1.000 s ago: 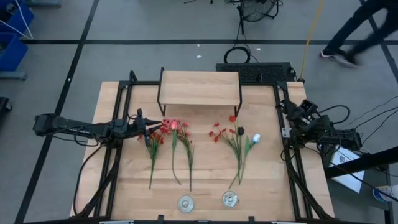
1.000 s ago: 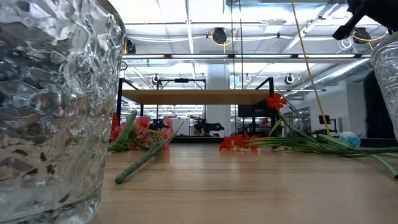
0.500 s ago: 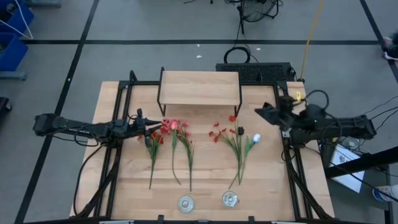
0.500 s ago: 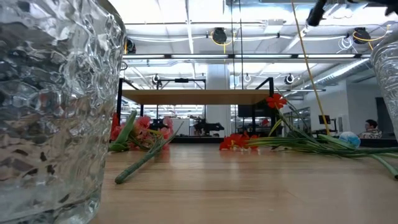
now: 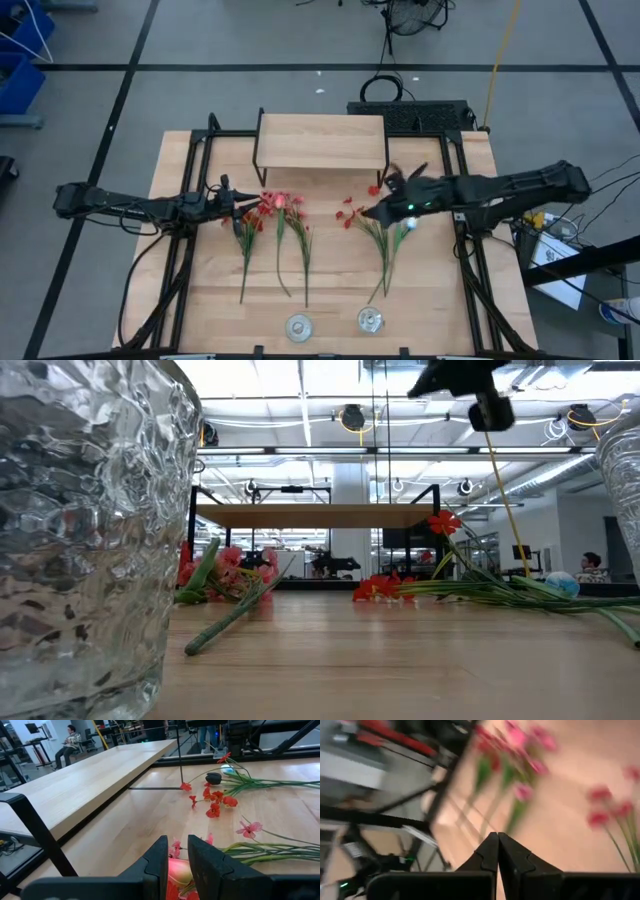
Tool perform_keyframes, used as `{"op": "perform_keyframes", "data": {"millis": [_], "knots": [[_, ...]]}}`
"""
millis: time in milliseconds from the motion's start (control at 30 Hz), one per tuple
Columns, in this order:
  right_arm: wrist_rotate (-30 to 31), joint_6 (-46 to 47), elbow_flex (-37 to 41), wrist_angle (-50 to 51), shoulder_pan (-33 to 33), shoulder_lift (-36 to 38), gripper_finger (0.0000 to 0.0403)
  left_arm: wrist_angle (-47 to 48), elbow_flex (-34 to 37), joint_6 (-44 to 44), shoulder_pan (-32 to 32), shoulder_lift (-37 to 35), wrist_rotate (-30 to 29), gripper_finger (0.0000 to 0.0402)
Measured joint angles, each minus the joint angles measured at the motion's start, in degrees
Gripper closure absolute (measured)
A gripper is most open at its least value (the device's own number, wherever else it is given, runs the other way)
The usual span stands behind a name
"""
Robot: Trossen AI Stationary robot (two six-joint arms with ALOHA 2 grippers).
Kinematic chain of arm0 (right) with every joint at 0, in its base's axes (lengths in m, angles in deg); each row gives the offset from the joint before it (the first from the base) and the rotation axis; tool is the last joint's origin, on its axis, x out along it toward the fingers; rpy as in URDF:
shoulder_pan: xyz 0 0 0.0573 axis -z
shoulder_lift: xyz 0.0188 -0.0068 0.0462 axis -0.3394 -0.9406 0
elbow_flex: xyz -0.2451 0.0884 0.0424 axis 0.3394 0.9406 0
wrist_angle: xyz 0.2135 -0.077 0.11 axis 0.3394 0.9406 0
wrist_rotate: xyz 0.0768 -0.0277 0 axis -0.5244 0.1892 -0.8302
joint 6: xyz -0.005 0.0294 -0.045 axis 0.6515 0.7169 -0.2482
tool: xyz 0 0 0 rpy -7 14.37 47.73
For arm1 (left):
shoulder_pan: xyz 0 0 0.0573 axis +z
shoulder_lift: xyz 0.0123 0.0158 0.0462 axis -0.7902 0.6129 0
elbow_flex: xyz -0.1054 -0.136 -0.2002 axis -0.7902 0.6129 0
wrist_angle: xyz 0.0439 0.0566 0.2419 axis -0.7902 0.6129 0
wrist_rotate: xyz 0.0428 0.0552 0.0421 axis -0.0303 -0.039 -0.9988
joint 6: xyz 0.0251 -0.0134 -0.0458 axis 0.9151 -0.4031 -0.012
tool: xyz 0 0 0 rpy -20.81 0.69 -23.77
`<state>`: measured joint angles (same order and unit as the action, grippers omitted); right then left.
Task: Pick and place flowers into a vace then onto a shelf
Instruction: Put the white flower into the right transparent vase
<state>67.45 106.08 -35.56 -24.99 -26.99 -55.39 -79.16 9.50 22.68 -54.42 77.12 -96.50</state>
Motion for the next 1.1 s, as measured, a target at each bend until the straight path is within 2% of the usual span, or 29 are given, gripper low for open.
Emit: {"op": "perform_keyframes", "data": {"millis": [200,367,500,633,733,933,1100], "knots": [[-6.57,11.93,-1.44,14.48,-3.12,-5.27,0.0403,-0.01,0.0,0.02,0.0,0.0,0.0,0.0321],[-3.47,21.16,-1.2,28.91,-9.32,-5.4,0.0403,-0.05,0.0,0.02,-0.02,0.0,0.0,0.0321],[-1.12,25.85,2.28,25.83,-12.47,-5.46,0.0402,-0.05,0.0,0.02,0.0,0.0,0.0,0.0321],[-7.06,33.52,6.83,23.82,-12.01,-6.6,0.0395,-0.04,0.0,0.02,0.0,0.0,0.0,0.0321],[-9.92,33.36,8.85,25.64,-11.28,-8.03,0.0384,-0.03,0.0,0.02,0.0,0.0,0.0,0.0321],[-6.85,33.65,10.37,26.06,-10.84,-10.7,0.0339,-0.01,0.0,0.02,0.0,0.0,0.0,0.0321],[-6.8,32.06,10.35,25.58,-9.52,-13.21,0.0295,-0.01,0.0,0.02,-0.02,0.0,0.0,0.0321]]}}
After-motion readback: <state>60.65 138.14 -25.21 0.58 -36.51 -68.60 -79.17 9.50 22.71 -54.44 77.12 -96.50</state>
